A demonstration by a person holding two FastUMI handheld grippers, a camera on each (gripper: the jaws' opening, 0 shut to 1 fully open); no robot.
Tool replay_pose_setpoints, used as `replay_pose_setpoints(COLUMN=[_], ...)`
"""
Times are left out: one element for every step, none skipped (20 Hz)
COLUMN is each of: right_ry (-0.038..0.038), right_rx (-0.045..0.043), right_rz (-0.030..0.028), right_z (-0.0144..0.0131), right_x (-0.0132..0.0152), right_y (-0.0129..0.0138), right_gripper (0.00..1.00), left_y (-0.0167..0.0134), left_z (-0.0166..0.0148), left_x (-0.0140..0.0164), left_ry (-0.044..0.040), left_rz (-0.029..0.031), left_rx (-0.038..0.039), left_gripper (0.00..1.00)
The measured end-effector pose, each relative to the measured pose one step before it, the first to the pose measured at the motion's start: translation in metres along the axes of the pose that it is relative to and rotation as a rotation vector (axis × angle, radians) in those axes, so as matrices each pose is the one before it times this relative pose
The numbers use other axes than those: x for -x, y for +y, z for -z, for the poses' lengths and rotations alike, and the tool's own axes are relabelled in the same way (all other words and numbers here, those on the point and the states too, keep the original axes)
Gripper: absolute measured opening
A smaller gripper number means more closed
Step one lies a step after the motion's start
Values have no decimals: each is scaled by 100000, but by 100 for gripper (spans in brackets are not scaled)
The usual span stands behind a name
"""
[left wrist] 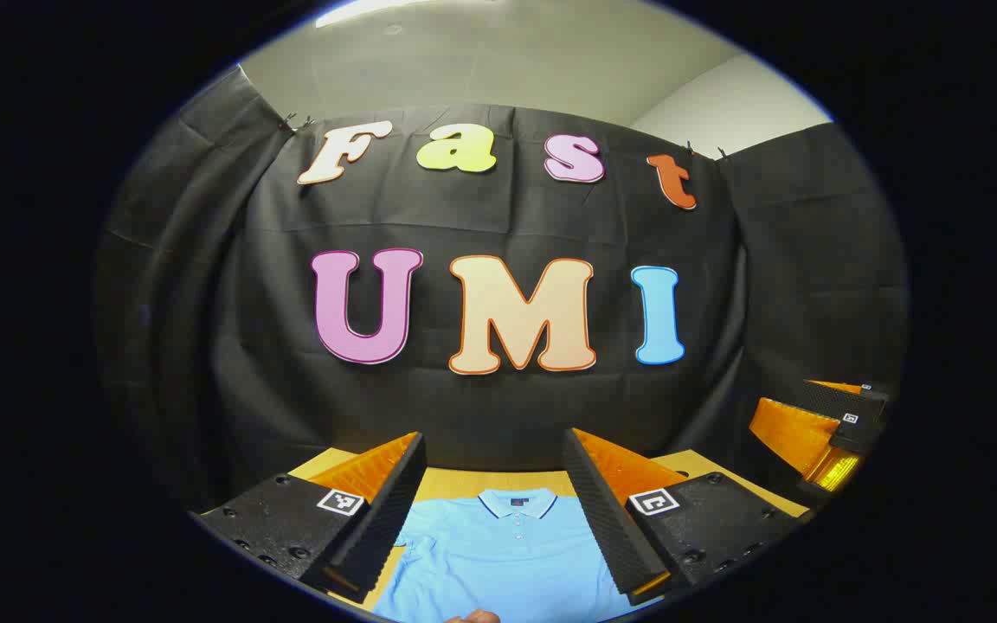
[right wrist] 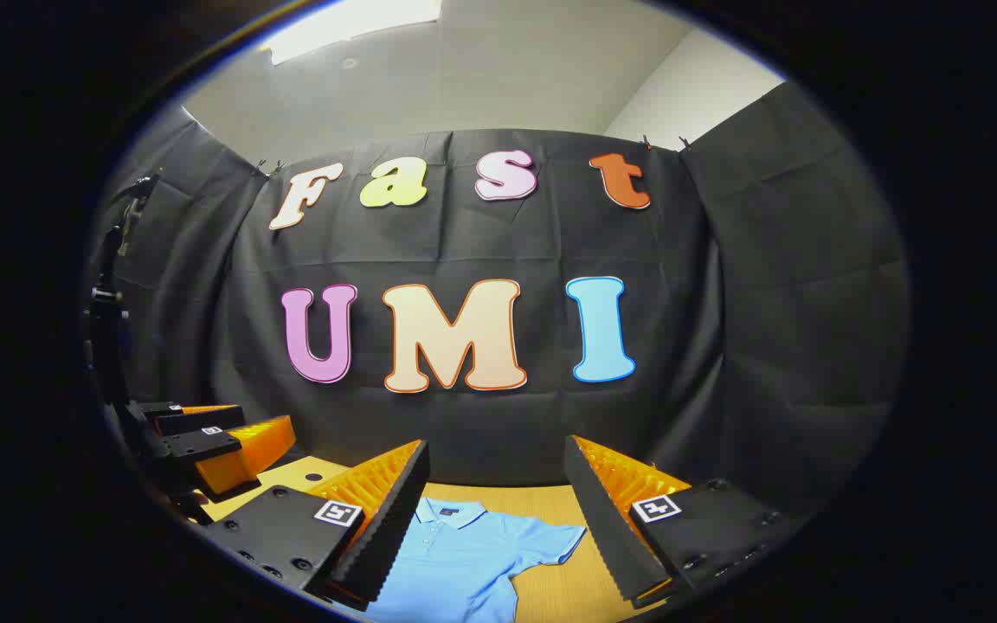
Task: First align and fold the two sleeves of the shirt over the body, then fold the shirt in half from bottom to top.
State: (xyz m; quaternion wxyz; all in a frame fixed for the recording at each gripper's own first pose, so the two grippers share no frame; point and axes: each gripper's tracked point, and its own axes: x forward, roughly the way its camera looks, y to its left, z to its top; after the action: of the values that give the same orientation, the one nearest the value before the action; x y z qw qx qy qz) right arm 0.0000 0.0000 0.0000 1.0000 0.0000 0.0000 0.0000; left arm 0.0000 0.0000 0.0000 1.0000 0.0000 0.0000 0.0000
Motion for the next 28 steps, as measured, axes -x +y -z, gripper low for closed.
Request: replay_pose_setpoints(right_ry=[-256, -320, -276, -315, -10, 606, 216, -16, 233, 431, 238, -78, -71, -202, 193, 617, 616, 491, 91, -88, -91, 424, 1048, 1025, 955, 1155, 1485, 2473], right_rx=[166, 194, 212, 178, 236, 216, 57, 82, 67, -67, -232, -148, 53, 233, 282, 191, 104, 272, 623, 884, 743, 469, 163, -23, 81, 253, -4, -121], right_rz=[-104, -150, -101, -197, -94, -111, -267, -104, 19, -35, -49, 186, 209, 151, 112, -56, 158, 169, 350, 673, 950, 1040, 771, 1113, 1222, 1456, 1254, 836], right_z=[-153, -64, -102, 140, 76, 301, 127, 95, 2, 278, 73, 71, -30, 69, 114, 417, 284, 248, 158, 201, 158, 456, 471, 650, 536, 690, 788, 1098], right_x=[68, 37, 13, 24, -70, -17, -20, 5, -15, -76, -79, -101, -166, -22, -165, -186, -236, -348, -433, -376, -507, -597, -781, -824, -952, -1029, -1046, -1200], right_y=[259, 233, 280, 267, 258, 261, 190, 230, 134, 165, 190, 35, 23, 56, 25, 27, 4, -74, -130, -273, -335, -422, -409, -476, -534, -502, -520, -367], right_gripper=[98, 98, 97, 97, 97, 97, 97, 97, 97, 97, 97, 97, 97, 97, 97, 97, 97, 97, 97, 97, 97, 97, 98, 98, 98, 98, 98, 98], left_y=[241, 194, 281, 204, 241, 250, 167, 125, 245, 129, 183, 109, 89, 135, 153, 125, 36, 64, 33, 134, -8, 79, 202, 169, 217, 234, 194, 226], left_z=[-57, -121, -5, -25, 5, 80, 112, -68, 47, -11, 106, 47, 59, 8, 64, -50, 21, 19, 60, -91, 206, -53, -34, -231, -69, 35, 134, 88], left_x=[56, -22, 118, 14, 41, 45, 61, -30, -3, 23, -79, -119, -5, 3, -65, -79, -121, -82, -79, -18, -92, -105, -84, -126, -88, -85, -115, -161], left_ry=[-221, -289, -147, -284, -25, 330, -16, -223, -104, -3, 4, 85, 78, 44, -91, -114, -21, -93, -199, -108, 327, 247, -155, -664, -350, -135, 116, 336], left_rz=[-266, 19, -166, -34, -119, -387, 144, -101, -168, -179, 2, -21, -40, -97, -140, -85, -71, 146, 28, 147, 364, 185, -45, 52, -32, 80, 107, -175], left_rx=[36, 28, -165, -109, -185, -139, 84, 52, -126, -122, 82, 221, 199, 153, 173, 148, 111, 133, -42, 55, -65, -352, -460, -445, -400, -204, -83, -94], left_gripper=[95, 95, 95, 95, 95, 95, 95, 95, 95, 95, 94, 95, 95, 95, 95, 94, 95, 95, 95, 94, 95, 95, 95, 95, 95, 95, 95, 95])
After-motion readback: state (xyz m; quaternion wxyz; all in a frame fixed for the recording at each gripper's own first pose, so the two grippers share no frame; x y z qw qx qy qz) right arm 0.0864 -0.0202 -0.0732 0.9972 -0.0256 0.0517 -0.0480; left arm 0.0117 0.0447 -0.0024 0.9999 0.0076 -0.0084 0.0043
